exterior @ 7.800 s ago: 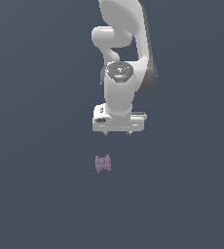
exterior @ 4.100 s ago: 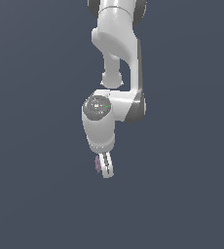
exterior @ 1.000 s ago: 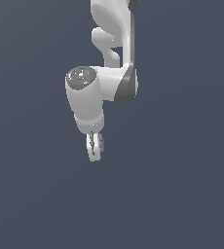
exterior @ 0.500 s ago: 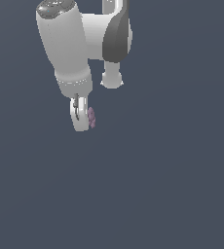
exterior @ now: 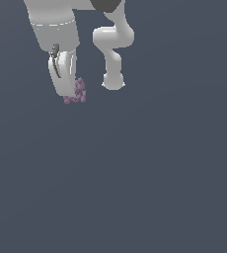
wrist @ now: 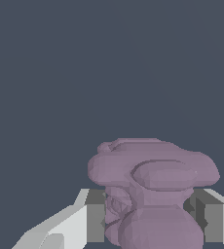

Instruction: Pick up the object and move it to a goal position.

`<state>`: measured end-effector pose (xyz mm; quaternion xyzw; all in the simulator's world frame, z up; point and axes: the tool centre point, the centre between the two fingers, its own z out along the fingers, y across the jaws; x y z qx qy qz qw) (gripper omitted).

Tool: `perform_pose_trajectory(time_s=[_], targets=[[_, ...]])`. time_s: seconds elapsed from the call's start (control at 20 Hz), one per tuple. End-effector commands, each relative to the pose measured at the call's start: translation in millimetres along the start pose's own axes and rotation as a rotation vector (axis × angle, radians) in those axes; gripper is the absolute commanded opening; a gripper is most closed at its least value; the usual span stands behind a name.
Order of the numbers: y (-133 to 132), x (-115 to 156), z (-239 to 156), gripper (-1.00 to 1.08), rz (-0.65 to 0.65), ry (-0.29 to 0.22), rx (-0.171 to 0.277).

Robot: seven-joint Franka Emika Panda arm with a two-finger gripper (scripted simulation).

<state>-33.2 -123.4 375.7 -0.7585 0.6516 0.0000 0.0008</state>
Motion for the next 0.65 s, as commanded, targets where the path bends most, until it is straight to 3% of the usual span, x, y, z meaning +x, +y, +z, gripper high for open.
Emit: perform_pose_trajectory(time_s=[0.0, 0.6], targets=[[7, 3, -19, -1.0, -0.001, 0.0, -0.002], [17, 11, -55, -1.0, -0.003, 0.001, -0.001]])
